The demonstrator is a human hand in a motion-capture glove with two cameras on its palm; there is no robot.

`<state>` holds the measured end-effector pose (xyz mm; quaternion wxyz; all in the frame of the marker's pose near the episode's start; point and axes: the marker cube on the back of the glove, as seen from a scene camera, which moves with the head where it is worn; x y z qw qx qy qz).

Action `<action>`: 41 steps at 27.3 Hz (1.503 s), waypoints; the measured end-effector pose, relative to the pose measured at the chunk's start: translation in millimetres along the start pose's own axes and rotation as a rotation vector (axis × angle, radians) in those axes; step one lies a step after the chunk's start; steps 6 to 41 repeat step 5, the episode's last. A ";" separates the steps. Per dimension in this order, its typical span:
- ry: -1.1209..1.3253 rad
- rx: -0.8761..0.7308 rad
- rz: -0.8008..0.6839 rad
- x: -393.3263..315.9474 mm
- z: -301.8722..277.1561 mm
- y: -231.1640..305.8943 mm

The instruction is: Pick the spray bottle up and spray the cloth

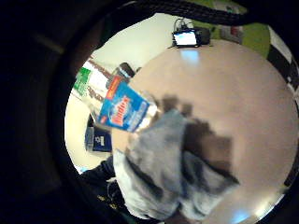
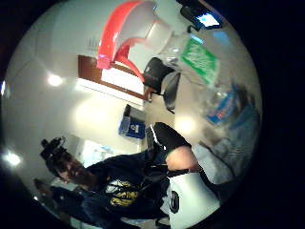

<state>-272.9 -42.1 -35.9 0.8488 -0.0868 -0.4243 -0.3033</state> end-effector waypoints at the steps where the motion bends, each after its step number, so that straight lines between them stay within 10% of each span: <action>1: 0.039 -0.010 -0.017 -3.3 -7.4 0.9; 41: 0.078 -0.009 -0.004 1.6 -33.9 19.3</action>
